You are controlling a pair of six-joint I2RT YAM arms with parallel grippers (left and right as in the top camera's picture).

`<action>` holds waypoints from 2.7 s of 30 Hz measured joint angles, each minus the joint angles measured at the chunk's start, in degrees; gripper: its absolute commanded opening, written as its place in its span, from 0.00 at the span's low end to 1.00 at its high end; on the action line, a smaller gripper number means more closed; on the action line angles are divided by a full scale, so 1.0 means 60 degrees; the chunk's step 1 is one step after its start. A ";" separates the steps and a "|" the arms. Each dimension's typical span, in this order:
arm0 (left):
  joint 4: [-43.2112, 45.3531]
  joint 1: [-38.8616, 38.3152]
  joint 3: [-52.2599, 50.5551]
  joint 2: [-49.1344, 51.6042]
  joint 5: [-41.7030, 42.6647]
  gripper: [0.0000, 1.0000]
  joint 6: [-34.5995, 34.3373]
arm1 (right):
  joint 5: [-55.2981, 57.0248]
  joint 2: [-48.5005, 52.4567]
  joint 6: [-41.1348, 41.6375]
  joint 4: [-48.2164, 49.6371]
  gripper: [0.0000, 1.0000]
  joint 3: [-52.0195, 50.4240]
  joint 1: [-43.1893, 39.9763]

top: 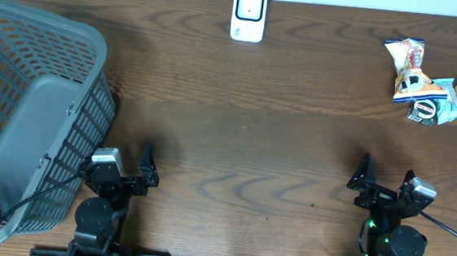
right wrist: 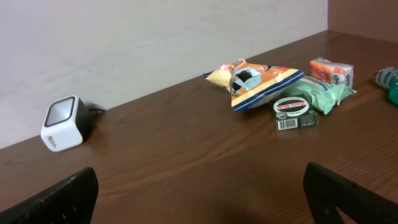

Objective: Scan the item barcode

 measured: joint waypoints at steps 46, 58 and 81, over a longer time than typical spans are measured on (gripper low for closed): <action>0.1111 0.1206 -0.0401 -0.0022 0.0029 0.98 0.1246 | 0.0004 0.0000 0.0000 0.0000 0.99 0.0000 0.0000; 0.1111 0.1206 -0.0401 -0.0022 0.0029 0.98 0.1246 | 0.0353 0.0000 -0.0044 0.0073 0.99 0.0000 0.0000; 0.1111 0.1206 -0.0401 -0.0022 0.0033 0.98 0.1246 | -0.0583 0.0000 -0.3428 -0.0015 0.99 -0.0004 0.0000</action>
